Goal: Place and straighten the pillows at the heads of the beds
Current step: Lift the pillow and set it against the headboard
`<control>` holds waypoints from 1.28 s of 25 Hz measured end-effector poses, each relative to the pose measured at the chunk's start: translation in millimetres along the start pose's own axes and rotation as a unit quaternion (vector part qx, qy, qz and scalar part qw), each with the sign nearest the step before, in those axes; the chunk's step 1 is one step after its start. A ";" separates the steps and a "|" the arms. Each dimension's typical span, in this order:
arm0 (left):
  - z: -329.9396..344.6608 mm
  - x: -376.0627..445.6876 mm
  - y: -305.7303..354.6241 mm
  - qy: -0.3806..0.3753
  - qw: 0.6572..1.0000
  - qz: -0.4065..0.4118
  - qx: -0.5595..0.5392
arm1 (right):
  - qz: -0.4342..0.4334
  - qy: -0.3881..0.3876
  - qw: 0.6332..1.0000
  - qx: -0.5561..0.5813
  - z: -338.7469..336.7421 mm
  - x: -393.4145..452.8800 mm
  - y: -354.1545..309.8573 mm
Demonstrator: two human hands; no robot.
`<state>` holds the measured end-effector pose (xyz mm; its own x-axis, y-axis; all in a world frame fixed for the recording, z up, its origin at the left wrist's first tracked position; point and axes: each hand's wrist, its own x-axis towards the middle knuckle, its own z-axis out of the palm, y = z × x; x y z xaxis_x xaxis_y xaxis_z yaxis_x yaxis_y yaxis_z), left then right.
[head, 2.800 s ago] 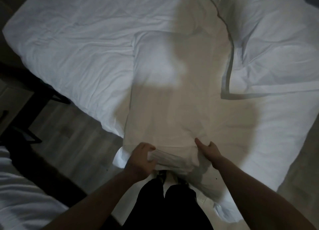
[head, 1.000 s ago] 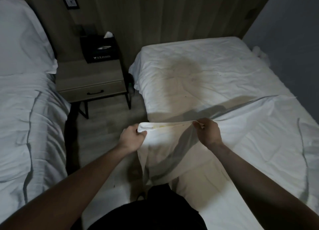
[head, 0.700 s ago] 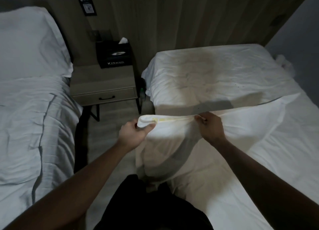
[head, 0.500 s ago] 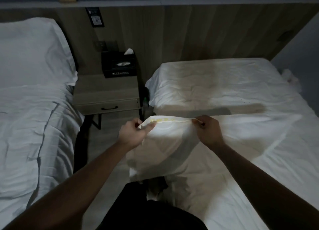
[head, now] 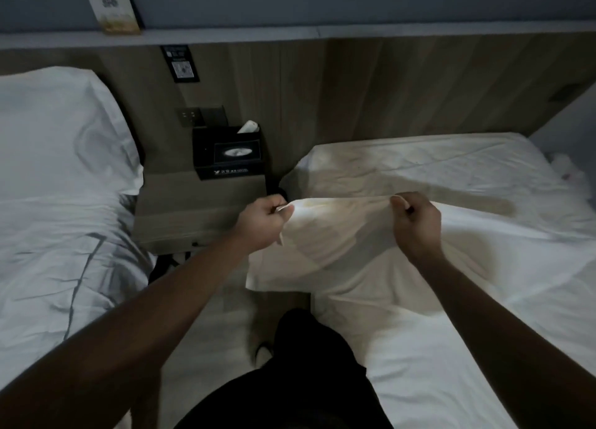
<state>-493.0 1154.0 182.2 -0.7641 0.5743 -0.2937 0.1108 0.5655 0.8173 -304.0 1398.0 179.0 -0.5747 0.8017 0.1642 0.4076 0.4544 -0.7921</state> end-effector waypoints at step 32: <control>150.8 310.2 -113.9 0.270 0.956 0.024 -0.116 | -0.163 -0.197 0.962 0.093 260.4 297.4 255.3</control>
<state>-646.9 1357.1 -76.8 -0.9851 0.1720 -0.0057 0.0581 0.3635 0.9298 -555.6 1651.3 -127.4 -0.8899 0.4027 0.2144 0.0479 0.5500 -0.8338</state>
